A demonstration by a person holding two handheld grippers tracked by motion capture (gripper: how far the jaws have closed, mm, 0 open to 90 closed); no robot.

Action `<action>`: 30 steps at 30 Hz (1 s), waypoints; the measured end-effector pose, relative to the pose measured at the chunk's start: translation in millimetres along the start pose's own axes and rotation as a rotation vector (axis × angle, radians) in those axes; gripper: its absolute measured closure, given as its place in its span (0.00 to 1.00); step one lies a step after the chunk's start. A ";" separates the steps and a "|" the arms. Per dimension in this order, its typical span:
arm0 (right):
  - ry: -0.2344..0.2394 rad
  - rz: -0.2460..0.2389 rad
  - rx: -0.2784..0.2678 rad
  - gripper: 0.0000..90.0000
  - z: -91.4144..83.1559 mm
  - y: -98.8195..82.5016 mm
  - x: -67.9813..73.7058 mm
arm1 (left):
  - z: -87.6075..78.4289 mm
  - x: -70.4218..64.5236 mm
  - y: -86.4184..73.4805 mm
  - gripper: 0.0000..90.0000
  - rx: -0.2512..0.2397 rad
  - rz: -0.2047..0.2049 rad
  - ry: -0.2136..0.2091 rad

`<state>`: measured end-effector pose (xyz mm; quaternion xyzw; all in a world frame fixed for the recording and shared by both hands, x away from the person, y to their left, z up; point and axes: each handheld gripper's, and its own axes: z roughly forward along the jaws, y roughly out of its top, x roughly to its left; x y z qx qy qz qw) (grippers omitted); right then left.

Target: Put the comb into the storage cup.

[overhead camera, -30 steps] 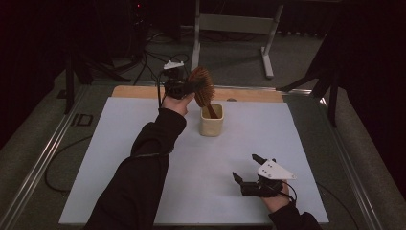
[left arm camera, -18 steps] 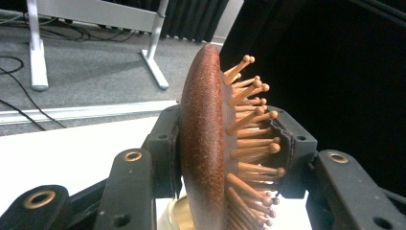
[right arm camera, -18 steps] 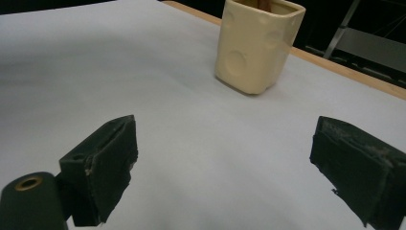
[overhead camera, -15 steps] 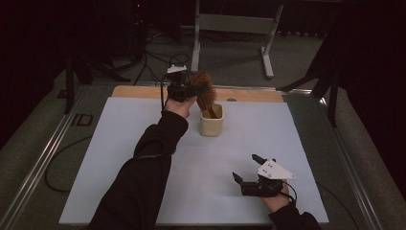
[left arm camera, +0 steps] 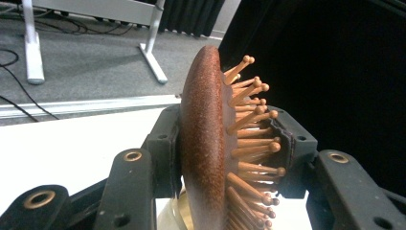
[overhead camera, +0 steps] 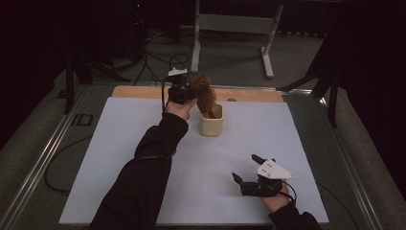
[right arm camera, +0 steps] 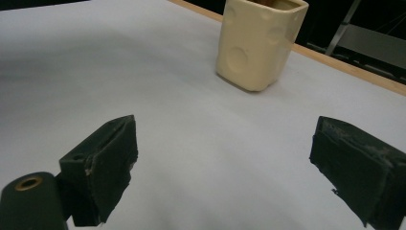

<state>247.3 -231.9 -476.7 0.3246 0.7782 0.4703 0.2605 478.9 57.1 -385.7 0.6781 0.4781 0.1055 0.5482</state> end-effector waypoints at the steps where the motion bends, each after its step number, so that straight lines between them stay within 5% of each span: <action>1: 0.000 0.001 0.003 0.10 0.0 0.0 0.2 | -0.1 1.2 -0.5 0.59 -0.003 -0.010 -0.003; 16: 0.001 -0.001 0.014 0.10 1.4 -0.2 0.6 | 2.1 5.9 -1.3 0.55 0.017 0.000 -0.015; 27: -0.002 0.000 0.014 0.10 1.1 -0.1 0.7 | -2.3 2.4 3.3 0.42 0.023 0.060 0.027; 30: -0.006 0.003 0.013 0.10 0.9 0.0 0.2 | -7.2 3.5 5.5 0.29 0.034 0.071 -0.012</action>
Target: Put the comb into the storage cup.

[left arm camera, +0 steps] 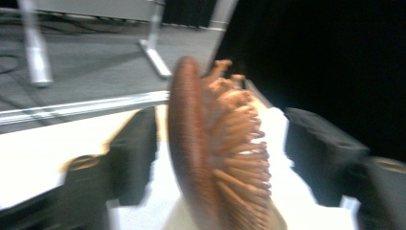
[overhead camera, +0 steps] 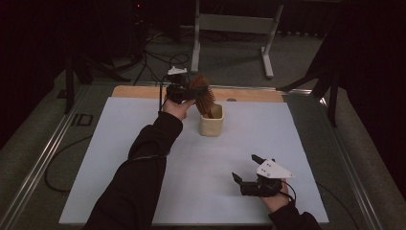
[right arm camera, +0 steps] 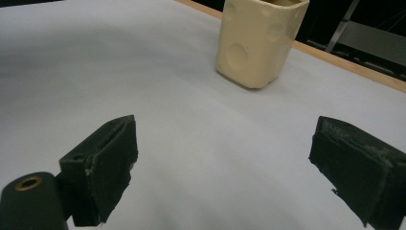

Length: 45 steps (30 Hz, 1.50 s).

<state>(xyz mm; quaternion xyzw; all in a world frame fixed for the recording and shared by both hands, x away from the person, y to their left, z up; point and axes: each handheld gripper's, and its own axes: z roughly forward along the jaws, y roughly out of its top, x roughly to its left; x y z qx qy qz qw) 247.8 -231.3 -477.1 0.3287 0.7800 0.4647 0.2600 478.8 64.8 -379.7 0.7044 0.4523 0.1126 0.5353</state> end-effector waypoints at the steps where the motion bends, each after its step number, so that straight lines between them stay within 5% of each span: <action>1: 0.000 0.001 0.000 0.10 -0.1 0.1 -0.1 | -1.9 -0.2 0.4 0.28 -0.003 0.008 -0.001; 10: 0.002 0.003 -0.007 0.10 -0.3 0.9 -0.7 | -9.4 1.1 -2.5 0.02 0.042 0.059 -0.060; 19: 0.005 0.011 -0.002 0.10 1.1 0.4 -0.7 | -14.9 5.7 -7.9 0.00 0.040 0.122 -0.084; 28: 0.014 0.030 -0.004 0.10 3.0 0.3 -2.3 | -24.1 11.1 -8.4 0.00 0.048 0.185 -0.052; 45: 0.009 0.025 0.004 0.10 2.8 -0.1 -0.7 | -39.5 12.2 -18.7 0.00 0.077 0.230 -0.073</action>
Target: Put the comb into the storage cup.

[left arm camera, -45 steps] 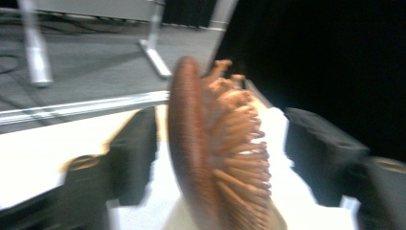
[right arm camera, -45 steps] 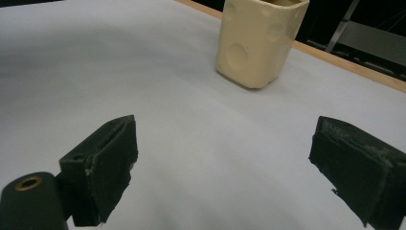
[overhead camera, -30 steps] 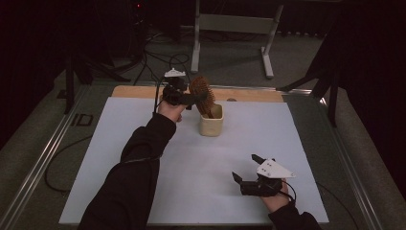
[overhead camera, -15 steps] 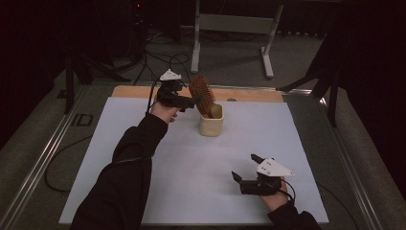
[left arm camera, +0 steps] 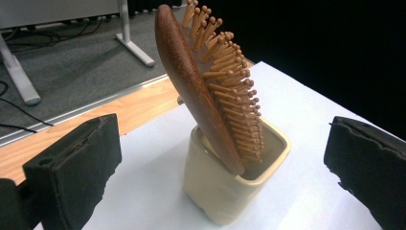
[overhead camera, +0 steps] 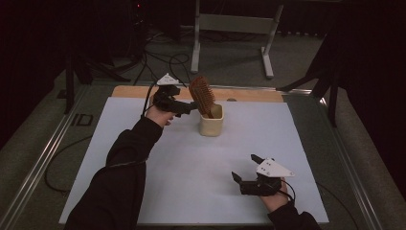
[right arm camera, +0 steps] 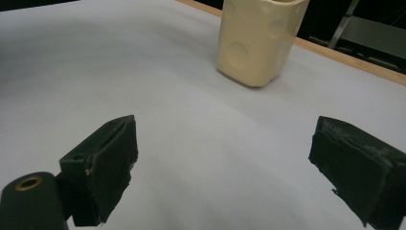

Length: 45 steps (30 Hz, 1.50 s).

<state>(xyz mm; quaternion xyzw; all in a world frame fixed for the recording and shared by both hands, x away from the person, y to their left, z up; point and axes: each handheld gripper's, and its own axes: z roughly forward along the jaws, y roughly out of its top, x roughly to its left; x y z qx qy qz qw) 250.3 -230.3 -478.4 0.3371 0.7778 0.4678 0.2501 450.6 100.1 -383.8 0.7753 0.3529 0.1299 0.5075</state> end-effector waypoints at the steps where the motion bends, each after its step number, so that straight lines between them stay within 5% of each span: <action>1: 0.000 -0.001 0.002 0.10 -0.2 0.3 0.6 | -1.8 -0.2 -0.3 0.00 0.001 0.004 -0.002; 26: -0.002 -0.008 -0.006 0.10 -1.9 2.3 1.6 | -37.4 -1.9 -26.4 0.00 -0.001 0.047 -0.032; 45: 0.006 -0.001 -0.004 0.10 -1.5 2.5 2.8 | -81.3 -0.9 -78.9 0.00 -0.014 0.047 -0.040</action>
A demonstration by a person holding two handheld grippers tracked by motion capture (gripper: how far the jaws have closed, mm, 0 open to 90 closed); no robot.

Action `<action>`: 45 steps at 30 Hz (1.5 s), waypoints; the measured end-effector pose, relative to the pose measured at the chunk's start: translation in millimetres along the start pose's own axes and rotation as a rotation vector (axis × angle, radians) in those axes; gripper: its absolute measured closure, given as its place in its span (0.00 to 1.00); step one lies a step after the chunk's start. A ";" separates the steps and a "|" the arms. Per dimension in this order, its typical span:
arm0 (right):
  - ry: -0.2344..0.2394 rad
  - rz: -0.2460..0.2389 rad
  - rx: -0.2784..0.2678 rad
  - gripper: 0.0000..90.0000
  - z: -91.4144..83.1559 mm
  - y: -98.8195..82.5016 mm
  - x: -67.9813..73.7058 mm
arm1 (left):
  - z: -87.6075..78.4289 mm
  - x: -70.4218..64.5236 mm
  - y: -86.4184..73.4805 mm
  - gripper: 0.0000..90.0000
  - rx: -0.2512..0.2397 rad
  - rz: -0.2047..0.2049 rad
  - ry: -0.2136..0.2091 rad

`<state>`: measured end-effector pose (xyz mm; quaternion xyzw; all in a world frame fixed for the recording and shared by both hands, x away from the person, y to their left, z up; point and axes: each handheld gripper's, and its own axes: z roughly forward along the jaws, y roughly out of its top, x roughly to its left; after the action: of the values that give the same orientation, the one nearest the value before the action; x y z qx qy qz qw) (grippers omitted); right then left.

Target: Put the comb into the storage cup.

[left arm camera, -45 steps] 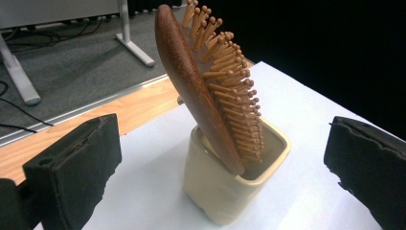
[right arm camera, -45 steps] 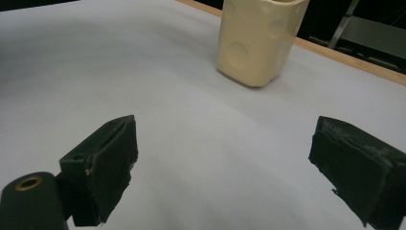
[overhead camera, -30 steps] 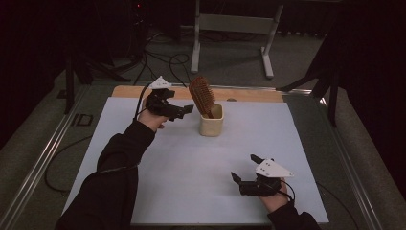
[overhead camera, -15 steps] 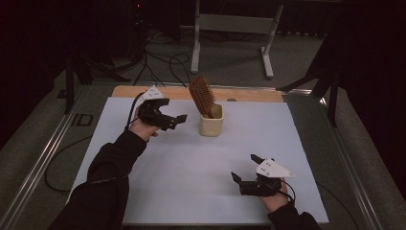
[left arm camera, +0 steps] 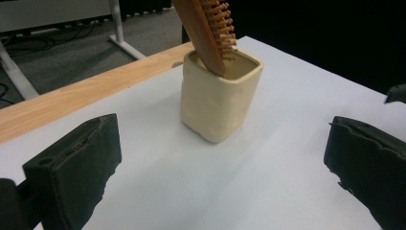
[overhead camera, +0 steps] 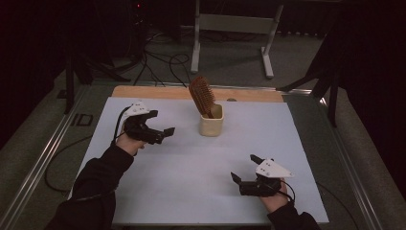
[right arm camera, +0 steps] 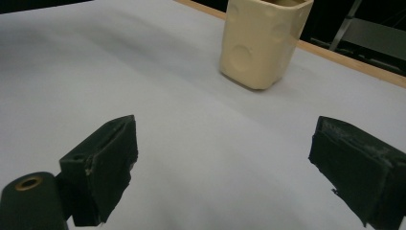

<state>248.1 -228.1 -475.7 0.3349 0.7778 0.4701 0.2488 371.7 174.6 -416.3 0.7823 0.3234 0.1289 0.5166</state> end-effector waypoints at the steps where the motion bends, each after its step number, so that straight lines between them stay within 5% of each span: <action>1: 0.000 0.001 0.000 0.10 -0.2 0.0 0.0 | -2.2 -0.9 -2.7 0.00 0.001 0.000 0.000; 25: -0.005 -0.009 0.003 0.10 0.4 -0.6 -0.6 | -48.8 -10.1 -77.5 0.00 0.026 -0.003 0.049; 37: -0.005 -0.010 0.006 0.10 1.1 -1.4 -0.7 | -75.6 -17.5 -118.1 0.00 -0.012 0.010 0.091; 45: -0.005 -0.008 0.012 0.10 2.3 -2.1 -0.2 | -88.3 -19.5 -138.1 0.00 0.015 -0.008 0.076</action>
<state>249.2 -227.7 -478.6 0.3345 0.7812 0.4637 0.2506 258.2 261.7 -498.6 0.7794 0.3467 0.1540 0.4986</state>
